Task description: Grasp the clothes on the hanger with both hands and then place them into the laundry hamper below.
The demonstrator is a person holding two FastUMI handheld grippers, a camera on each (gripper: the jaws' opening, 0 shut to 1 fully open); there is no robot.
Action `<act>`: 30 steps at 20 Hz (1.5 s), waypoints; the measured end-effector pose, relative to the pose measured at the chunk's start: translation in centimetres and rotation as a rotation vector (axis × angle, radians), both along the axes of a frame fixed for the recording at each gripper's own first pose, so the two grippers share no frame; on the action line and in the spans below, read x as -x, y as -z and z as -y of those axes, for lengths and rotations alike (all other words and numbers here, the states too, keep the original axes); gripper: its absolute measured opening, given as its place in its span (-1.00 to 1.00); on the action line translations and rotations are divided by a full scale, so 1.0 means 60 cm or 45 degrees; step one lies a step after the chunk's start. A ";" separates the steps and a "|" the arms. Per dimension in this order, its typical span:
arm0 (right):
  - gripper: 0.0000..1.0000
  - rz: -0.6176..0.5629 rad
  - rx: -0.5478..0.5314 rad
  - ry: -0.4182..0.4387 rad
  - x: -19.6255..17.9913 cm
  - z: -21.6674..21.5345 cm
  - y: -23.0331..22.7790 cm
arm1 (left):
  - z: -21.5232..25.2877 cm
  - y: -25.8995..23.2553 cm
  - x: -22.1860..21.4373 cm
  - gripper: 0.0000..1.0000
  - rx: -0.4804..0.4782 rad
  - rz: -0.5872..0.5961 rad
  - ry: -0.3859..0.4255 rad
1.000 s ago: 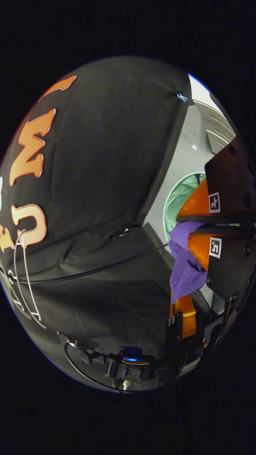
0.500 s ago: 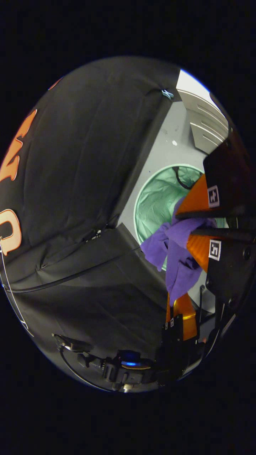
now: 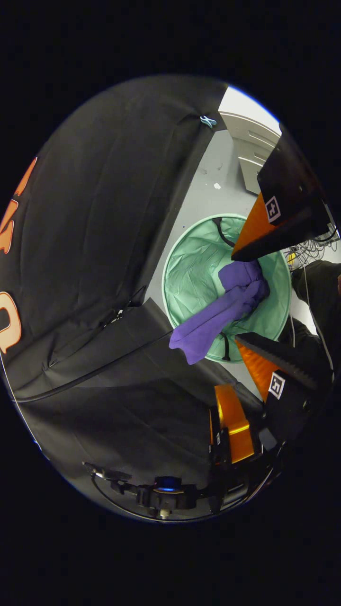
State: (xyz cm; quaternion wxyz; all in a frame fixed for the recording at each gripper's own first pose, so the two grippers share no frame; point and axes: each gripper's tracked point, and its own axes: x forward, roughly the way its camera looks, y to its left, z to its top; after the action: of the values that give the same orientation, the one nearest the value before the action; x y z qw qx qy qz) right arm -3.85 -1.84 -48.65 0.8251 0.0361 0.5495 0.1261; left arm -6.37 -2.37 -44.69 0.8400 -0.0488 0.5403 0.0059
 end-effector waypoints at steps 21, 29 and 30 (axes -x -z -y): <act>0.96 0.951 0.050 0.349 -0.046 0.016 -0.559 | -0.039 -0.553 -0.082 0.91 -0.006 0.990 0.143; 0.77 1.164 0.098 0.326 0.080 0.101 -0.739 | -0.052 -0.757 0.090 0.80 0.071 1.266 0.056; 0.77 1.191 0.091 0.330 0.095 0.109 -0.757 | -0.064 -0.761 0.107 0.80 0.064 1.284 0.059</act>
State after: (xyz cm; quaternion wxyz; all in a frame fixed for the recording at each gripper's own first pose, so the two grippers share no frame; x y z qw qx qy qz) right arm -9.55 -8.36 -3.24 0.9932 0.0155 0.1148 0.0060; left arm -12.80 1.46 0.95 0.9950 -0.0536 0.0684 -0.0500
